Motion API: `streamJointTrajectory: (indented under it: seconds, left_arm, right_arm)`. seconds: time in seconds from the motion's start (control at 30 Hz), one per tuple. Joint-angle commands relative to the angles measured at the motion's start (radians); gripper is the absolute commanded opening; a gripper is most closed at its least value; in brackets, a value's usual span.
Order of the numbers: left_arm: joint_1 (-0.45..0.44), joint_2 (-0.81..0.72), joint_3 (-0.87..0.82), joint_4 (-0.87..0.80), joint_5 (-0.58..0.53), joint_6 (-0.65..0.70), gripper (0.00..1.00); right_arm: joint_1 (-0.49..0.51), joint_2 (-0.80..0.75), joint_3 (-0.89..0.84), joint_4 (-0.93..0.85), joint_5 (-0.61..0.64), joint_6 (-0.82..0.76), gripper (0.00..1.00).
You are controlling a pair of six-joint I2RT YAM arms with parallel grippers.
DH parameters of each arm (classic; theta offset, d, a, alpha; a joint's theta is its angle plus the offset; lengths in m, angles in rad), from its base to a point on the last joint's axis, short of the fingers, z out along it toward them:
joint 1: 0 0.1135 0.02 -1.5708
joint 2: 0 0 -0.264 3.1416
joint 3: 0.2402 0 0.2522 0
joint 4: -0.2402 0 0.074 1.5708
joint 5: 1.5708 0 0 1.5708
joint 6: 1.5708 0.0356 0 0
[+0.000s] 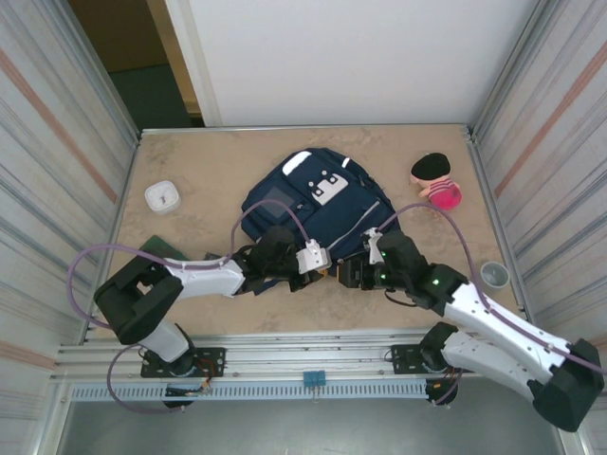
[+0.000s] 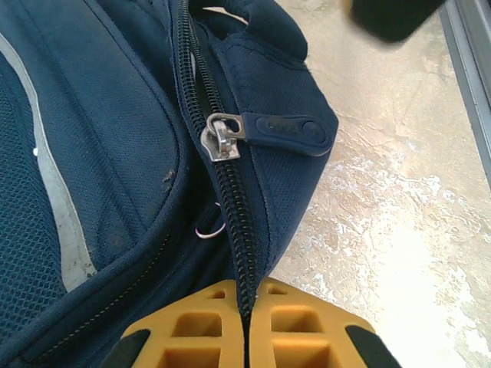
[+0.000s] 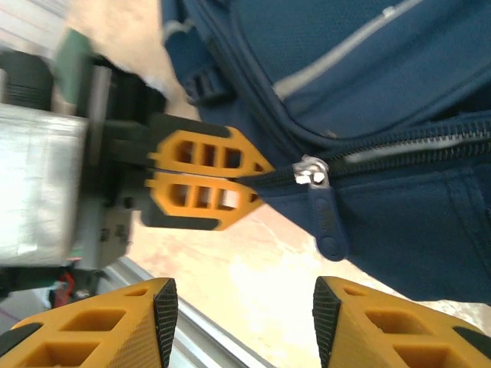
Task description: Pack the student bag
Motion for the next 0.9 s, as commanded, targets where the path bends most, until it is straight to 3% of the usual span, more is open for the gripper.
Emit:
streamJointTrajectory:
  seconds: [0.0,0.1,0.33,0.6,0.87]
  left_arm:
    - [-0.003,-0.001,0.011,0.093,0.092,-0.028,0.0]
    - [-0.002,-0.007,0.012,0.098,0.102,-0.031,0.0]
    - [-0.003,-0.019,0.009,0.1,0.116,-0.025,0.0]
    - [0.001,-0.028,0.007,0.076,0.076,-0.013,0.0]
    - [0.021,-0.048,0.004,-0.031,0.0,0.035,0.0]
  right_arm:
    - [0.009,0.069,0.024,0.053,0.052,0.01,0.51]
    - [0.011,0.145,0.051,0.069,0.067,-0.014,0.49]
    - [0.011,0.239,0.107,0.001,0.244,-0.049,0.46]
    - [-0.023,0.278,0.139,-0.057,0.307,-0.08,0.17]
    - [-0.152,0.165,0.116,-0.165,0.256,-0.102,0.07]
